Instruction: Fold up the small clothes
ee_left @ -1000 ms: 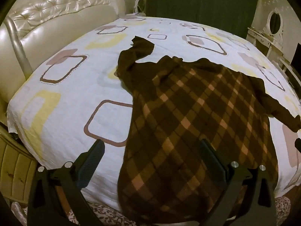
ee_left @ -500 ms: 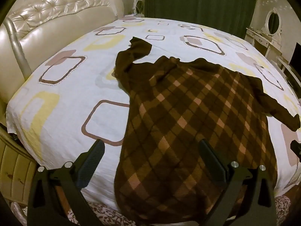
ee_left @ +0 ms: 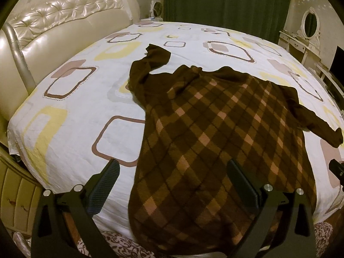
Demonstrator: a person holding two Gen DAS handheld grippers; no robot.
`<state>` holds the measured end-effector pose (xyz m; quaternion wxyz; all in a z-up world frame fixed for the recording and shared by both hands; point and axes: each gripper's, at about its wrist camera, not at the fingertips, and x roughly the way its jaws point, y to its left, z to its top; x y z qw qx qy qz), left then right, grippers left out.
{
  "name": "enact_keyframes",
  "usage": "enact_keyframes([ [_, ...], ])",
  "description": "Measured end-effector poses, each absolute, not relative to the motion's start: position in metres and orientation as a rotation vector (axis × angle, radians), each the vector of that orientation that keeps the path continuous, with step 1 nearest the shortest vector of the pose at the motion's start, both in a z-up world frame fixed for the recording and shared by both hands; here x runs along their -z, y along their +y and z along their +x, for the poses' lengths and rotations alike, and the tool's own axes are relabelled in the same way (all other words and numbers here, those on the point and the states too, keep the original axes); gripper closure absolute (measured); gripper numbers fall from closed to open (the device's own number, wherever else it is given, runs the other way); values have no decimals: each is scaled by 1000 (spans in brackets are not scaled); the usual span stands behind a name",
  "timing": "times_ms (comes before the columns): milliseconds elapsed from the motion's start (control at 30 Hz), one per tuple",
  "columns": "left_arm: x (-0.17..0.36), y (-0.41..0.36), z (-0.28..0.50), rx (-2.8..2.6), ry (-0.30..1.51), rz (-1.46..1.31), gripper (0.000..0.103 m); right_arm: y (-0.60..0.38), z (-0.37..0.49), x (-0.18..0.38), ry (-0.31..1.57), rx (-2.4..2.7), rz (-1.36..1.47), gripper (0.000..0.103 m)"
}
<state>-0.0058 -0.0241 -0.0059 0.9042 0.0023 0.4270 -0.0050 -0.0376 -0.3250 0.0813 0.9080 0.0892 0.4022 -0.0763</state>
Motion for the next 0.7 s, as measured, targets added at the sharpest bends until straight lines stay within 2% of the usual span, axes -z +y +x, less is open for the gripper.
enact_keyframes([
  [700,4,-29,-9,46,879,-5,4,-316,-38,-75,853,141,171,2],
])
